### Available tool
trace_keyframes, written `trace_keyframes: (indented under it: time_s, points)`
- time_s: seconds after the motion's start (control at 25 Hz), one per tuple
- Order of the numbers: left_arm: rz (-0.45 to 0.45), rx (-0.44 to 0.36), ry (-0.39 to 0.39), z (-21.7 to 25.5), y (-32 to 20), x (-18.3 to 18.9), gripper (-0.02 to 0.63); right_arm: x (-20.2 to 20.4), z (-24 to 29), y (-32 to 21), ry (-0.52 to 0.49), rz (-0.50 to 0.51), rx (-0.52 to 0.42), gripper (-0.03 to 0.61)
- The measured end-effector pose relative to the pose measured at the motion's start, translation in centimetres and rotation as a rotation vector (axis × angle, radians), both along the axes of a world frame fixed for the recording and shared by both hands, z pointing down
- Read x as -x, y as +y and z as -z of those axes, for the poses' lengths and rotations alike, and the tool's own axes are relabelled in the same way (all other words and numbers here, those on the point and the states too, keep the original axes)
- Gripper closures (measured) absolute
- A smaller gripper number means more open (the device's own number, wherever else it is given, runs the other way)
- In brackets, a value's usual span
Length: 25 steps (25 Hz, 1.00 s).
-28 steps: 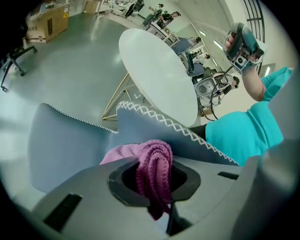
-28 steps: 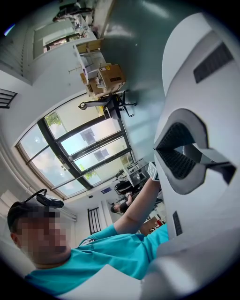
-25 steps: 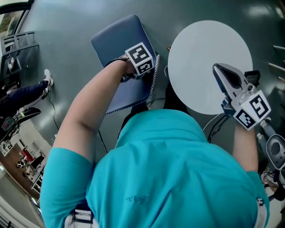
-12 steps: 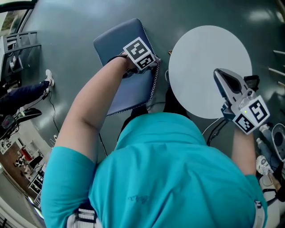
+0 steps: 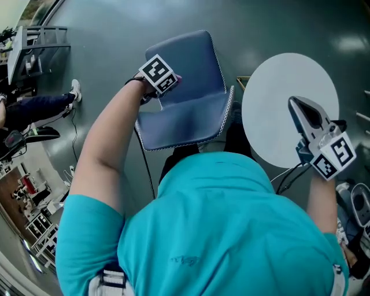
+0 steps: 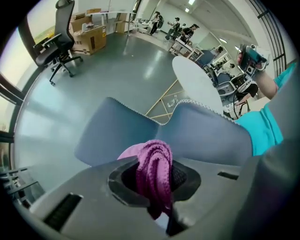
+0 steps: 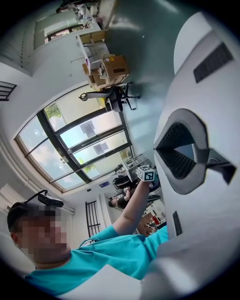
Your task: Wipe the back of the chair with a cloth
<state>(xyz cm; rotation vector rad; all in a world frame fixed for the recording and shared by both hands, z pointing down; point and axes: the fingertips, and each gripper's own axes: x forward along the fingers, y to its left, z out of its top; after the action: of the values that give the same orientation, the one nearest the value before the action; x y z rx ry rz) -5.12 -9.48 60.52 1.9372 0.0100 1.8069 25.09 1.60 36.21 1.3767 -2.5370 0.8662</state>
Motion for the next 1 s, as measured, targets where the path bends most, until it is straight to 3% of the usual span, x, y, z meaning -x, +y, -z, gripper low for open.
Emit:
trace_keyframes:
  time_s: [0.08,0.2,0.44,0.64,1.0]
  points:
    - [-0.004,-0.005,-0.040,-2.1,-1.2,4.9,0.555,2.5,-1.1,-2.0,0.026,0.015,0.010,0.588]
    - [-0.021,0.046,-0.096,-5.4,1.7,10.7,0.555,5.3,-2.0,-2.9,0.050,0.026,0.049,0.588]
    - [-0.217,0.111,-0.234,-11.8,7.6,19.3,0.555,9.5,-6.2,-6.5,0.091,0.038,0.068,0.588]
    - [-0.226,0.196,-0.287,-13.8,9.4,21.4,0.555,11.0,-8.6,-10.0,0.116,0.043,0.045,0.588]
    - [-0.222,0.243,-0.308,-15.0,10.3,21.6,0.555,12.2,-10.4,-11.9,0.121,0.069,0.037,0.588]
